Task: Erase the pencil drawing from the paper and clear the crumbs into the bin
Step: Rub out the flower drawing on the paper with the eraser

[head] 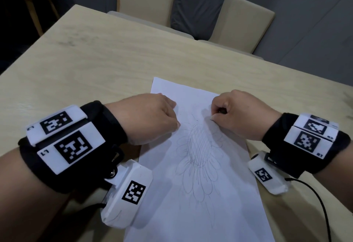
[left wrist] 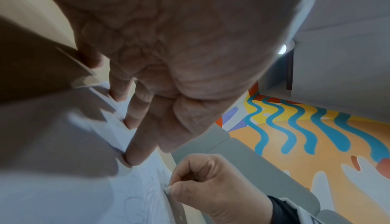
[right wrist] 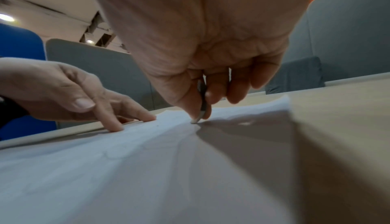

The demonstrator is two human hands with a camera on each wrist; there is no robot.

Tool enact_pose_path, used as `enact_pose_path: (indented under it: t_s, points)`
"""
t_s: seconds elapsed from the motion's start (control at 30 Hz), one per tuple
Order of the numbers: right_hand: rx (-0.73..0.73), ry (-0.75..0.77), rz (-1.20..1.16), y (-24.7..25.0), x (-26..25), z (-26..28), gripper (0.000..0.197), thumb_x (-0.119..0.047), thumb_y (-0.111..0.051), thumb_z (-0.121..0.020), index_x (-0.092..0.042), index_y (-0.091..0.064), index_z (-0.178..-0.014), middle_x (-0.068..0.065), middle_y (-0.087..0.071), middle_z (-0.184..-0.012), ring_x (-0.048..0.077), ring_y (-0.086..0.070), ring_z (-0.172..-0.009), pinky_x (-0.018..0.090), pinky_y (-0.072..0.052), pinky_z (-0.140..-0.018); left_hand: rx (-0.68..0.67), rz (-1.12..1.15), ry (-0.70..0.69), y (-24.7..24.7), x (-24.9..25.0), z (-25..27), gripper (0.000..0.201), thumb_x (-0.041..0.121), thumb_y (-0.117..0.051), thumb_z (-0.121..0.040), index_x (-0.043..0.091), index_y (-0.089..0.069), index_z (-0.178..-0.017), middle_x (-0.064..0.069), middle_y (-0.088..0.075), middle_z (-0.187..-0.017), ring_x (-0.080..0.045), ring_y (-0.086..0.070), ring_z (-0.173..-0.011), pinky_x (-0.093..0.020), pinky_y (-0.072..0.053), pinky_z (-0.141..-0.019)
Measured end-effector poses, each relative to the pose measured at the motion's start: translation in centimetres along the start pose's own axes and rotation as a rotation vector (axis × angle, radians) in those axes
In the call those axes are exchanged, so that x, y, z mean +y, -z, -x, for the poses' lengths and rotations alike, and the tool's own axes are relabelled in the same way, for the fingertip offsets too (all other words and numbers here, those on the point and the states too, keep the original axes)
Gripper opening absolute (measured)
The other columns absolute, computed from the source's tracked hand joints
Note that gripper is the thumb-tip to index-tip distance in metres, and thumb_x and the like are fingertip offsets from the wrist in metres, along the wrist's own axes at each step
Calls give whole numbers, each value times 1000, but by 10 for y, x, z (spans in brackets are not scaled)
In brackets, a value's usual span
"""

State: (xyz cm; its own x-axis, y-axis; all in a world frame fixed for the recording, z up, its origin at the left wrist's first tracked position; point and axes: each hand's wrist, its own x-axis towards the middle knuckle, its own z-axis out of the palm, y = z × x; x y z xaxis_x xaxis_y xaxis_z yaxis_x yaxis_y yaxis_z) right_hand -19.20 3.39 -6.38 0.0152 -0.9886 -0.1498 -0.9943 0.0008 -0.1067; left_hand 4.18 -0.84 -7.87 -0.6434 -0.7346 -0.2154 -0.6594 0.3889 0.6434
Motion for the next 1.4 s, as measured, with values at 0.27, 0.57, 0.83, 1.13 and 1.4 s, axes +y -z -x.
enact_pose_path:
  t_s: [0.27,0.57,0.83,1.13,1.4]
  points:
    - [18,-28,-15,1,10,1,16,-22,-62,-86,-23,-61,-70,-6,-64,-70,13,-58,-72,36,-51,-65,1,5,10,0,-1,0,36,30,-53,-95,-1,-70,-103,10,-39,-99,14,-33,-93,-34,-36,-103]
    - [5,-46,-10,3,18,7,18,-22,-62,-88,-25,-62,-71,-9,-64,-71,8,-57,-70,31,-47,-62,-25,-9,-1,2,-1,1,35,31,-54,-94,3,-72,-105,23,-48,-113,22,-31,-110,-21,-35,-104]
    - [-34,-33,-2,6,19,12,17,-25,-63,-89,-24,-63,-71,-6,-65,-72,10,-57,-71,27,-45,-61,-47,-17,-13,4,1,4,33,32,-55,-95,7,-74,-105,21,-45,-148,13,-26,-137,-17,-31,-102]
    - [-20,-17,-32,3,17,12,17,-22,-62,-88,-24,-63,-71,-7,-65,-72,8,-58,-72,27,-47,-63,-53,-22,-22,3,-1,2,35,32,-54,-95,5,-73,-105,21,-51,-137,18,-24,-129,-14,-31,-95]
    - [14,-22,-9,1,16,11,16,-22,-61,-86,-23,-61,-70,-6,-63,-70,12,-57,-72,34,-49,-64,-76,1,-24,4,2,2,37,31,-54,-96,0,-71,-106,14,-57,-137,31,-18,-105,-3,-29,-81]
